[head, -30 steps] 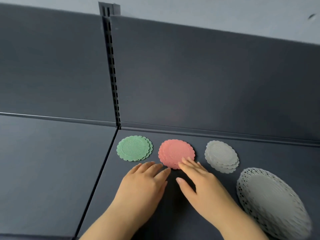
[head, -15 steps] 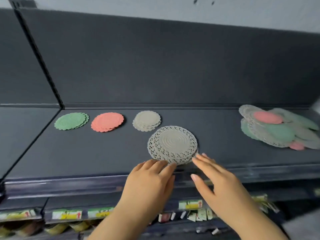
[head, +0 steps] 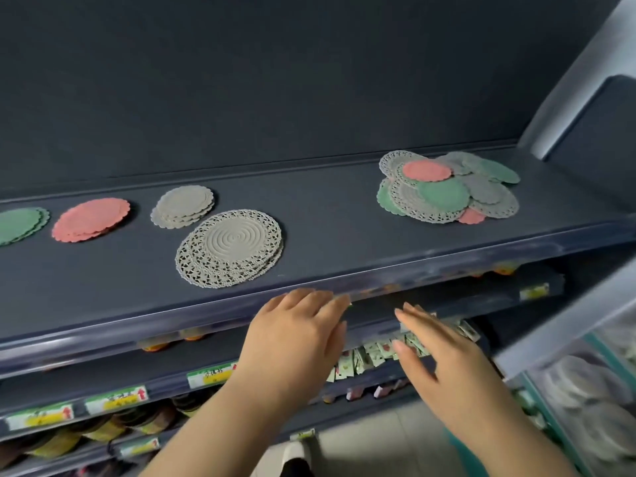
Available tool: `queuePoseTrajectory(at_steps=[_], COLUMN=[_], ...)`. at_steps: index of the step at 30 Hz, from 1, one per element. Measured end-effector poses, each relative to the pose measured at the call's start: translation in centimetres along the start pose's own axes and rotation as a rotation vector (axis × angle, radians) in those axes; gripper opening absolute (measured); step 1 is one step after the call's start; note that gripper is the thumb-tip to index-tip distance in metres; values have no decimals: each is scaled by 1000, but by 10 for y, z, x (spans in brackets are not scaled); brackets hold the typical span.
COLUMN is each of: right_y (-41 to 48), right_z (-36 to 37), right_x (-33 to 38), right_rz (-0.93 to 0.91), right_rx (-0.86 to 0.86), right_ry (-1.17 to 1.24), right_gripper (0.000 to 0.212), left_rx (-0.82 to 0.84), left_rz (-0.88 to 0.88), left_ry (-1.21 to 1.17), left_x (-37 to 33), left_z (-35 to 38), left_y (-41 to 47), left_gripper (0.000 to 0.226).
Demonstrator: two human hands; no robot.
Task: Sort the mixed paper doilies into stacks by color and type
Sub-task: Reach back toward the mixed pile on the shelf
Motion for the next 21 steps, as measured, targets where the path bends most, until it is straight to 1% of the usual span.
queuePoseTrajectory(at_steps=[5, 12, 15, 21], right_y=[28, 101, 131, 157], right_z=[6, -8, -15, -27], right_x=[-15, -25, -29, -55], right_rz=[10, -34, -51, -3], right_rx=[21, 6, -22, -82], right_ry=[6, -22, -42, -27], right_gripper=[48, 45, 44, 46], left_rx=[30, -29, -55, -35], left_rz=[-51, -64, -48, 18], left_ry=[3, -21, -12, 11], left_x=[10, 28, 36, 26], left_z=[20, 42, 50, 68], left_y=[29, 89, 120, 169], left_gripper=[35, 31, 30, 31])
Point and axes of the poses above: each hand's wrist, its own y-axis towards the middle knuckle, its own z-axis out of the palm, x = y × z, the point moved 1 cm from there along y, towards the middle knuckle, and after that the axes turned 15 degrees about y, right-handed, at the moved point
